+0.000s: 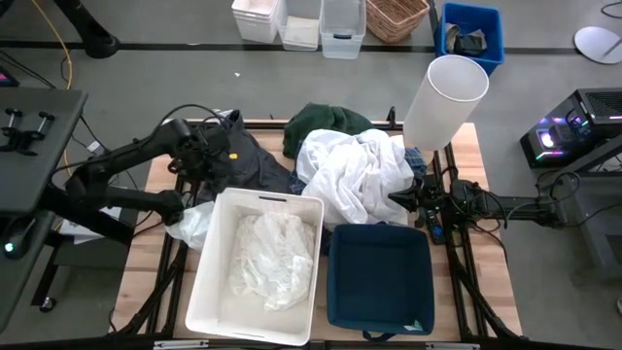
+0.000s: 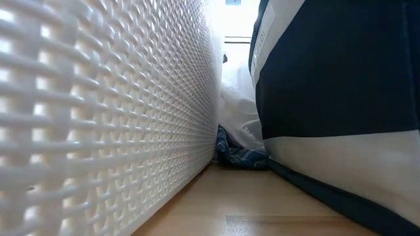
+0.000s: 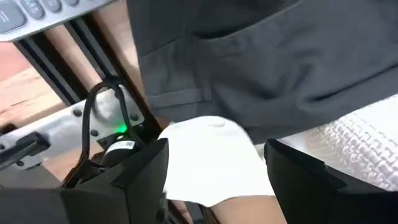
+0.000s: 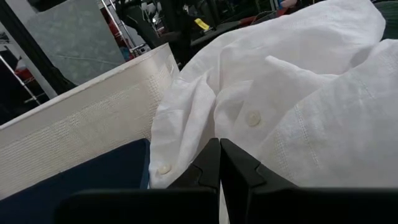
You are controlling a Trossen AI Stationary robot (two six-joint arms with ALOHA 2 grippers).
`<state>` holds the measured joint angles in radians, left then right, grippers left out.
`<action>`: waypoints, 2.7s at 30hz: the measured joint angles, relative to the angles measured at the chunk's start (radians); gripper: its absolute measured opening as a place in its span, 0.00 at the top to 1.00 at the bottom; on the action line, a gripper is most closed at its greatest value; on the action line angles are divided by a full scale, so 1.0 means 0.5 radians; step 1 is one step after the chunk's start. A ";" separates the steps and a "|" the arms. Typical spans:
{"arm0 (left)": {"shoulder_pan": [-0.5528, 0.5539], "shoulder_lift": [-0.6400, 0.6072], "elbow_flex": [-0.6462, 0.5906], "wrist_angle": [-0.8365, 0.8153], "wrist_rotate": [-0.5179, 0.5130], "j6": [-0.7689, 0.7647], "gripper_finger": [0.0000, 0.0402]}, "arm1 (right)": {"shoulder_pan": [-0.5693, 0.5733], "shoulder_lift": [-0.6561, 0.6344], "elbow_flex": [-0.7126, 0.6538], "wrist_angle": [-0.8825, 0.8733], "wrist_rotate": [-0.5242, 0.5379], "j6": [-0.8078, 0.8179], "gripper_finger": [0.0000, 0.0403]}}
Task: Sort clothes
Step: Put the white pants into the white laundry bin
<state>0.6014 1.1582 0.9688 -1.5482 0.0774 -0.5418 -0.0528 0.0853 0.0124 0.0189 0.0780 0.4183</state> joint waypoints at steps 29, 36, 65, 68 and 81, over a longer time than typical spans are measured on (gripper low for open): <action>0.301 -0.023 -0.261 0.093 -0.112 0.362 0.37 | 0.000 0.000 0.000 0.000 0.000 0.001 1.00; 0.020 -0.014 -0.326 0.189 0.038 0.430 0.39 | 0.000 0.000 0.000 0.000 0.000 0.001 1.00; -0.361 0.770 -0.333 0.224 -0.064 0.212 0.46 | 0.001 -0.001 0.001 0.000 -0.003 0.001 1.00; -0.427 0.771 -0.311 0.260 0.185 0.228 0.48 | 0.000 -0.001 0.000 -0.001 -0.004 0.001 1.00; -0.579 0.750 -0.308 0.388 0.353 0.259 0.69 | 0.001 -0.001 0.000 0.000 -0.005 0.000 1.00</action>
<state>0.3120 1.5330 0.8148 -1.3541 0.2539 -0.4124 -0.0525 0.0849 0.0124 0.0188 0.0753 0.4183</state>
